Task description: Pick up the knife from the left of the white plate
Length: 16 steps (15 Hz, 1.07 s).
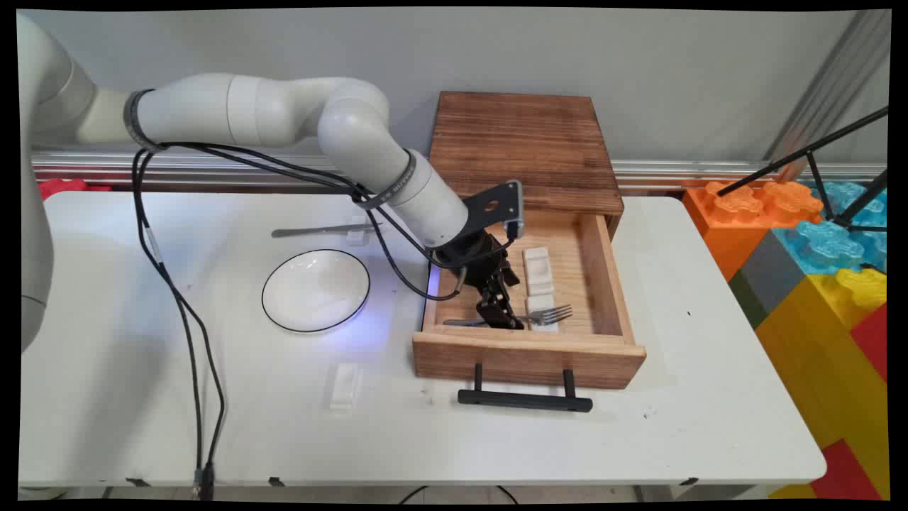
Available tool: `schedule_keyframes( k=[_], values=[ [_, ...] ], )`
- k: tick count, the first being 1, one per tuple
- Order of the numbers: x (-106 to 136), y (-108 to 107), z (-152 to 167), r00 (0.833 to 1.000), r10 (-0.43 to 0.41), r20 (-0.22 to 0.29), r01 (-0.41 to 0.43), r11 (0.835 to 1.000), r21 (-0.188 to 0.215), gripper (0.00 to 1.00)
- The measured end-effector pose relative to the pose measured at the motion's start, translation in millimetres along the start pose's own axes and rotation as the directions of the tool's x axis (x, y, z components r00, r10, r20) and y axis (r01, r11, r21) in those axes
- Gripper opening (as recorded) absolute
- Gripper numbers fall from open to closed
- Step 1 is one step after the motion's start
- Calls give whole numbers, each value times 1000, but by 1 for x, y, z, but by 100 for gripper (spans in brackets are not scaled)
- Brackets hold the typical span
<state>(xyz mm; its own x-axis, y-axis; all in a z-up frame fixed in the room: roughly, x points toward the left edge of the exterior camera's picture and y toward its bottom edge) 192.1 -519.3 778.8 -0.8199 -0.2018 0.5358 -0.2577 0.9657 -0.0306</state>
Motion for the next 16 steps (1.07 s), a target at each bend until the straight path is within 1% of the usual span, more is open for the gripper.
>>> schedule_keyframes(
  k=[2, 6, 8, 12, 16],
  values=[
    [4, -3, -3, 1000, 4, -3, -4, 1000, 6, 100],
    [13, -5, -11, 1000, -2, -9, 2, 1000, -1, 100],
    [21, -8, -22, 1000, -4, -13, 4, 1000, 3, 100],
    [38, -14, -57, 1000, -15, -15, 15, 1000, 25, 100],
    [42, -22, -102, 1000, -20, 5, 20, 998, 52, 100]
  ],
)
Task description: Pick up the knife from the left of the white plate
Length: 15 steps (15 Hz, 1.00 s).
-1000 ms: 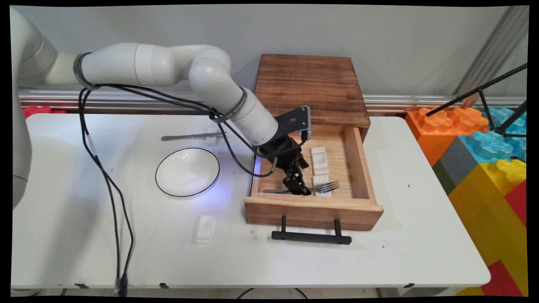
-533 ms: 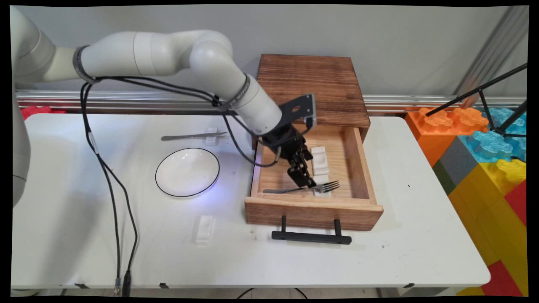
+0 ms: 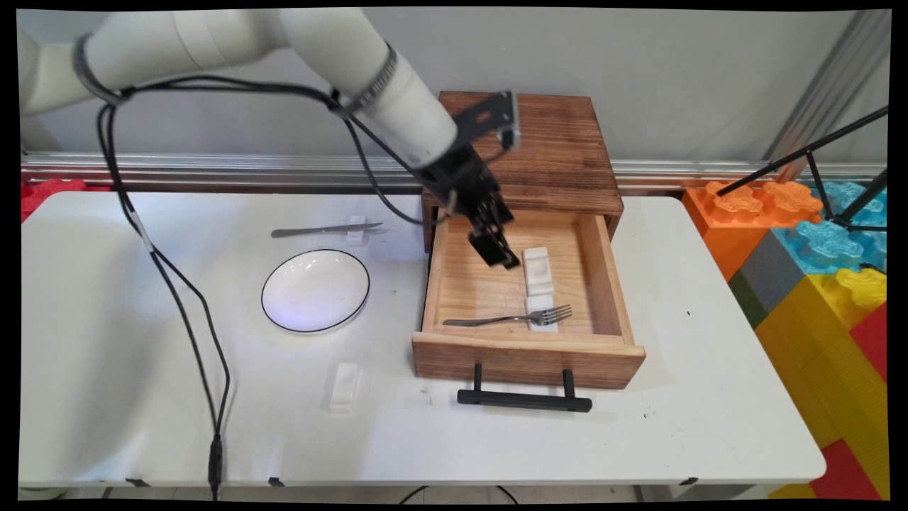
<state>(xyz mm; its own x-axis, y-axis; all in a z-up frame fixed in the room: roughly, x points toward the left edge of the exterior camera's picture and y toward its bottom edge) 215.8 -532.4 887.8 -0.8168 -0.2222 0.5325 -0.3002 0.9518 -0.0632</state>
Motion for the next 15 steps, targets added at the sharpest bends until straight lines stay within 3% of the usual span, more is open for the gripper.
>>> schedule_keyframes(
  k=[4, 7, 15],
  values=[
    [-18, -12, -51, 999, -15, 40, 14, 999, 30, 100],
    [-45, -24, -89, 998, -21, 68, 17, 998, 59, 100],
    [-140, -62, -150, 993, -45, 106, 34, 994, 106, 100]
  ],
)
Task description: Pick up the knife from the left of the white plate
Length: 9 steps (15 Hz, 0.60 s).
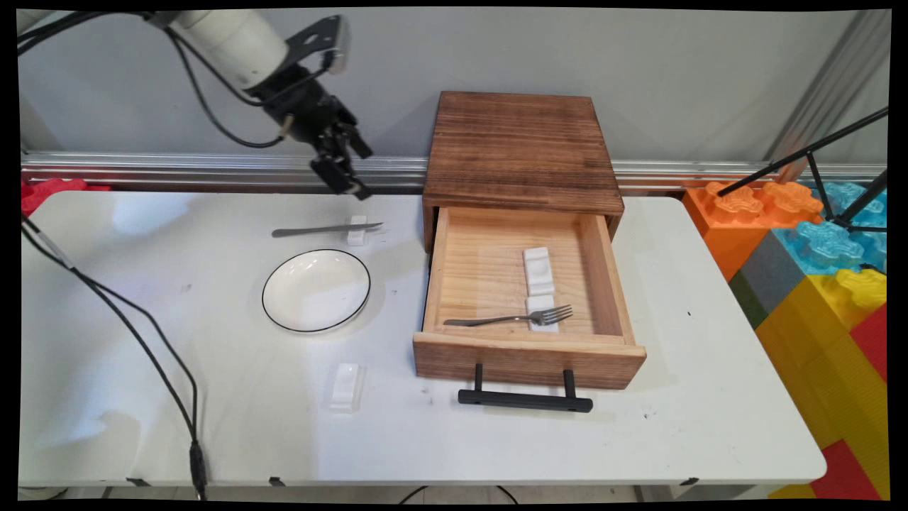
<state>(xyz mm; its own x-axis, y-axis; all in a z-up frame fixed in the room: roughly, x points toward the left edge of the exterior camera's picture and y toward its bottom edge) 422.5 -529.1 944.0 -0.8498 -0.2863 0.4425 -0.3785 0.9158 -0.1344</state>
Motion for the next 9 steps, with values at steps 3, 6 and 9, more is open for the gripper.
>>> schedule_keyframes(
  k=[3, 6, 9],
  values=[
    [-32, -15, -2, 1000, -12, 6, 12, 1000, -1, 100],
    [-61, -31, -2, 1000, -26, 15, 26, 1000, -8, 100],
    [-83, -43, 1, 999, -34, 24, 35, 999, -14, 0]
  ],
)
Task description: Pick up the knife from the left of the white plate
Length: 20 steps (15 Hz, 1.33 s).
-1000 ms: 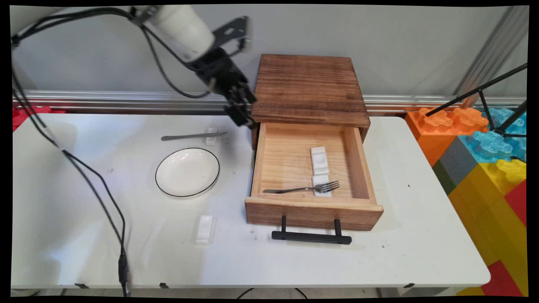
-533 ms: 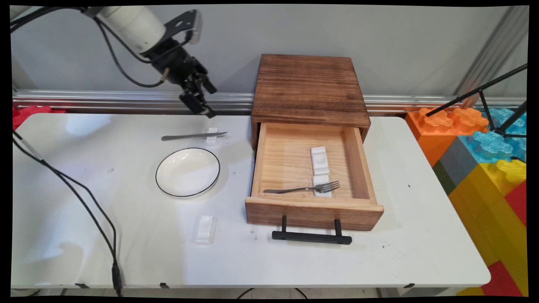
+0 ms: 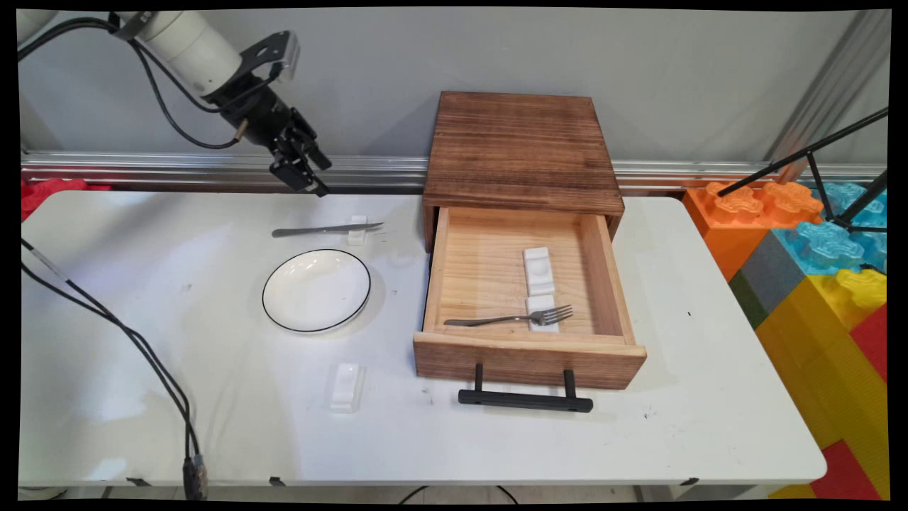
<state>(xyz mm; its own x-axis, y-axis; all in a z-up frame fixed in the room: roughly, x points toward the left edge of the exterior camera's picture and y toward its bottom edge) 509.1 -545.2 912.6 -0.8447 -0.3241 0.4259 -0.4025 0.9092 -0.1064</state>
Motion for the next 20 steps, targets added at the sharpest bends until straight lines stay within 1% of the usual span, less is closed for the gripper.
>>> schedule_keyframes(
  k=[4, 8, 10, 11, 14, 17, 20],
  values=[
    [-27, -16, 12, 1000, -8, 17, 8, 1000, -14, 0],
    [-43, -21, 25, 999, -15, 30, 16, 999, -36, 0],
    [-52, -23, 33, 999, -14, 38, 16, 998, -54, 0],
    [-54, -24, 36, 999, -13, 40, 15, 998, -61, 100],
    [-64, -26, 43, 998, -19, 55, 23, 998, -66, 100],
    [-70, -30, 50, 998, -34, 60, 37, 998, -51, 100],
    [-73, -32, 57, 997, -42, 64, 45, 998, -48, 100]
  ],
)
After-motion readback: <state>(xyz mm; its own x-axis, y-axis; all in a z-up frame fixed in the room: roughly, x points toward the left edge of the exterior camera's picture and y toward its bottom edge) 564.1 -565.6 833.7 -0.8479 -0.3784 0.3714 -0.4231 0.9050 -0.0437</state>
